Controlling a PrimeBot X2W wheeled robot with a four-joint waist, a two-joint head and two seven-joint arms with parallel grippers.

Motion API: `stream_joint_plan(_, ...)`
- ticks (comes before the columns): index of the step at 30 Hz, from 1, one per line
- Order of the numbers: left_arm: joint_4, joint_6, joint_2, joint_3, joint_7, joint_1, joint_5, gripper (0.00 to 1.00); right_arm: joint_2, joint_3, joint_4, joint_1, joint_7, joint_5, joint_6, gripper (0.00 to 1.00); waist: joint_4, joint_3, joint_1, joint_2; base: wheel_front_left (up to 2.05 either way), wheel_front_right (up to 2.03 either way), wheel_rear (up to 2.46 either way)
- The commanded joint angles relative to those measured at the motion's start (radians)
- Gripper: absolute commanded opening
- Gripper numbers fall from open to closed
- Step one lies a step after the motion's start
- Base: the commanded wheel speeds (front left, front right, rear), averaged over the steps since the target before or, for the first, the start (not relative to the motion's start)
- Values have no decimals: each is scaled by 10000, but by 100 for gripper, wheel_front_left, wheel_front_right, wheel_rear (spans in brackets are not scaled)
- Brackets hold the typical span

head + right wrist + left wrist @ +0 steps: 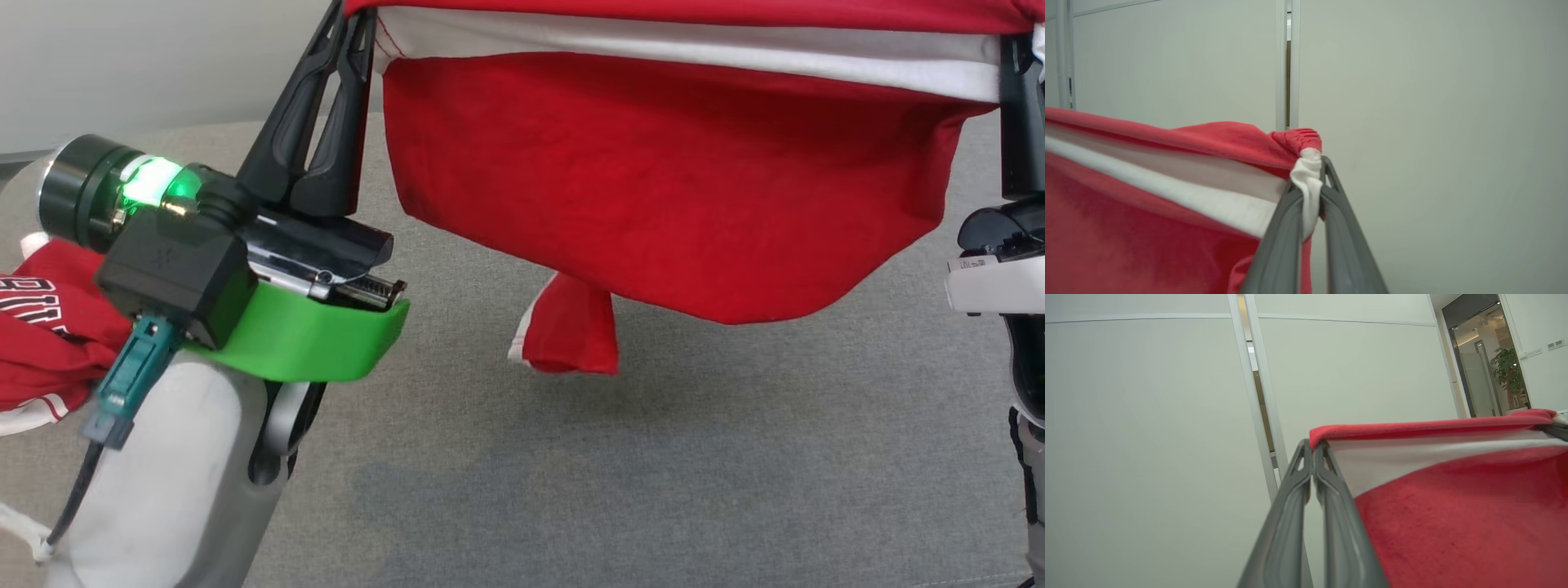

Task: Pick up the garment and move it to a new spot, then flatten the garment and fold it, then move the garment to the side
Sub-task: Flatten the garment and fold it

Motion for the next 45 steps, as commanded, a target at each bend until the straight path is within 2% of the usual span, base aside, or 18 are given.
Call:
stream_joint_plan(1, 147, -34, 1, 47, 44, -221, -150, 0, 12, -118, 37, -153, 116, 145, -23, 0, -34, 121, 0, -1, 0, 0, 0)
stream_joint_plan(6, 1031, -401, -287, 43, 8, -862, -658, 0, -92, -11, 361, -632, 371, 408, -22, 0, -47, 790, 0, -1, 0, 0, 0)
stream_joint_plan(10, 2584, -905, -714, 78, -342, -1969, -1108, 0, -231, 210, 1203, -1675, 291, 828, -20, 0, 7, 1490, 0, -1, 0, 0, 0)
stream_joint_plan(13, 4428, -1360, -1141, 131, -854, -3199, -1336, 0, -357, 628, 2294, -2883, 93, 1083, -20, 0, 118, 1900, 0, -1, 0, 0, 0)
stream_joint_plan(16, 6239, -1618, -1464, 323, -1479, -4611, -1363, 0, -279, 1105, 3457, -4310, -296, 1352, -19, 0, 143, 2132, 0, -1, 0, 0, 0)
stream_joint_plan(22, 9368, -1666, -1826, 835, -2029, -6572, -1184, 0, 426, 2082, 6543, -6787, -1729, 1809, -19, 0, -3, 2265, 0, -1, 0, 0, 0)
stream_joint_plan(25, 10446, -1651, -1969, 1083, -2029, -6645, -1102, 0, 794, 2623, 8347, -7449, -2446, 2002, -19, 0, -48, 2335, 0, -1, 0, 0, 0)
stream_joint_plan(30, 12057, -1542, -2185, 1497, -2025, -5682, -1281, 0, 1255, 3571, 10952, -7603, -3012, 2113, -19, 0, -63, 2504, 0, -1, 0, 0, 0)
stream_joint_plan(34, 12776, -1544, -2273, 1663, -2026, -4837, -1434, 0, 1451, 4366, 12184, -7043, -3155, 2285, -19, 0, -90, 2650, 0, -1, 0, 0, 0)
stream_joint_plan(37, 12701, -1697, -2292, 1692, -2028, -4073, -1659, 0, 1428, 4829, 12320, -6399, -3215, 2500, -19, 0, -50, 2694, 0, -1, 0, 0, 0)
stream_joint_plan(39, 12382, -1797, -2292, 1568, -2028, -3463, -1892, 0, 1249, 4931, 11811, -5767, -3220, 2591, -19, 0, -21, 2679, 0, -1, 0, 0, 0)
stream_joint_plan(45, 10622, -1652, -2280, 1813, -2027, -1409, -1843, 0, 744, 4627, 9221, -3125, -3207, 2457, -19, 0, -21, 2474, 0, -1, 0, 0, 0)
